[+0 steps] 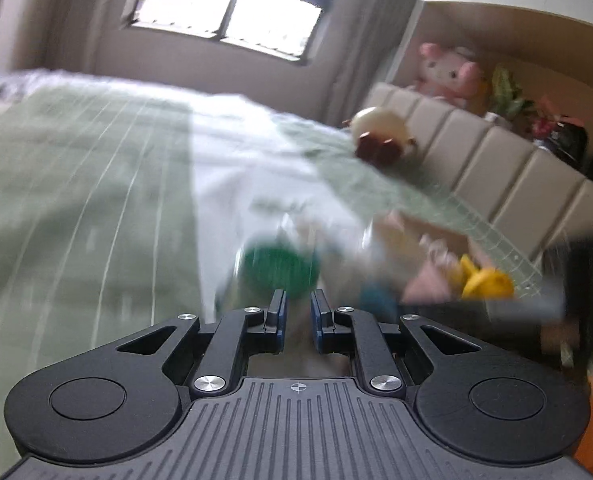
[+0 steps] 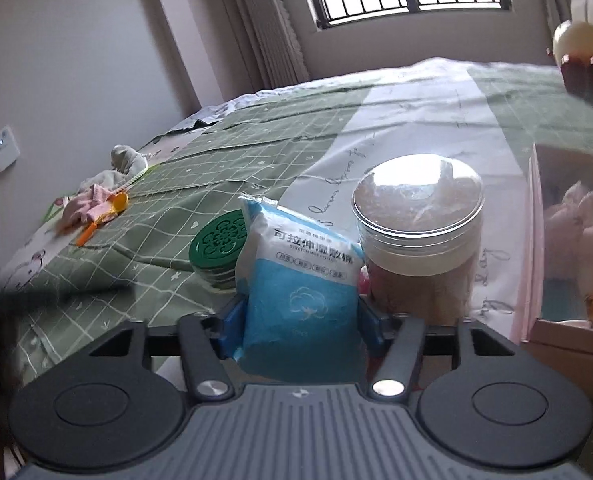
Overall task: Organize soft objects
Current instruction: 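Move both open grippers back toward the remaining items, then grasp the bag of cotton swabs with the left gripper and lift it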
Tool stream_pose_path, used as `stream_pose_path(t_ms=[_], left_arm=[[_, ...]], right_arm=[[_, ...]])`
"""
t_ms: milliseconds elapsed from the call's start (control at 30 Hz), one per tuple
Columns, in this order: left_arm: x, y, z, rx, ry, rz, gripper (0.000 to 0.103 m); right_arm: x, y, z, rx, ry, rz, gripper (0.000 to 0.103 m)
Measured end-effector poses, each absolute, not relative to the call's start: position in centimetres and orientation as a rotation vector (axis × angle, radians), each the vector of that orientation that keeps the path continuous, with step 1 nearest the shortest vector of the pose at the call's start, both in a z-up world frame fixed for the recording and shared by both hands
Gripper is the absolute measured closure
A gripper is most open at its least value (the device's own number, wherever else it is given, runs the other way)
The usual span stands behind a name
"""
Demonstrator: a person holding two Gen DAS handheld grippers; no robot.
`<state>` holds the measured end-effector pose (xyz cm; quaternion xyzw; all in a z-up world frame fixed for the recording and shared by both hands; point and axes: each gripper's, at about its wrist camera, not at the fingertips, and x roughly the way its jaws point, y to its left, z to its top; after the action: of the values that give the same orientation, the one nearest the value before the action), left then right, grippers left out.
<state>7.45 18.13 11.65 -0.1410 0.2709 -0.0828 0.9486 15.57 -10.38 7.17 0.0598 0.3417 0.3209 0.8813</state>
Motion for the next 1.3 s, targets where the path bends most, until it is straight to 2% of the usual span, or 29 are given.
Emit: stream_pose_path(t_ms=[100, 200, 333, 400, 467, 567, 767, 833, 933, 1133, 1300], left_arm=[[13.1, 19.8, 14.4, -0.245, 0.589, -0.217, 0.089], [19.2, 21.0, 14.8, -0.232, 0.684, -0.235, 0.089], [27.1, 22.2, 12.8, -0.306, 0.844, -0.301, 0.089], [29.9, 22.1, 11.2, -0.319, 0.916, -0.349, 0.089], [31.4, 21.7, 9.9, -0.286, 0.955, -0.358, 0.089], [32.0, 22.1, 9.0, -0.261, 0.964, -0.329, 0.089], [29.9, 26.5, 7.4, -0.258, 0.916, -0.265, 0.089], [29.2, 28.2, 6.7, -0.293, 0.921, -0.261, 0.089], [28.4, 29.8, 6.5, -0.314, 0.901, -0.247, 0.089], [27.8, 28.5, 8.7, -0.174, 0.79, -0.315, 0.089], [30.9, 23.8, 9.0, -0.093, 0.856, -0.369, 0.087]], right_arm=[[15.1, -11.3, 10.7, 0.068, 0.666, 0.705, 0.037], [17.1, -11.8, 15.4, -0.011, 0.631, 0.624, 0.024], [25.1, -12.2, 18.9, 0.058, 0.8, 0.552, 0.022], [30.0, -12.0, 18.6, 0.119, 0.936, 0.472, 0.026], [34.1, -11.1, 17.2, 0.1, 1.051, 0.409, 0.064], [38.5, -9.4, 13.7, 0.007, 1.167, 0.328, 0.065], [42.0, -5.0, 6.3, -0.143, 1.409, 0.201, 0.065], [42.6, -3.6, 6.8, -0.114, 1.404, 0.241, 0.065], [43.0, -1.5, 8.1, 0.099, 1.43, 0.495, 0.065], [41.5, 0.8, 10.8, 0.0, 1.321, 0.541, 0.065], [42.5, -2.5, 9.1, -0.115, 1.323, 0.224, 0.064]])
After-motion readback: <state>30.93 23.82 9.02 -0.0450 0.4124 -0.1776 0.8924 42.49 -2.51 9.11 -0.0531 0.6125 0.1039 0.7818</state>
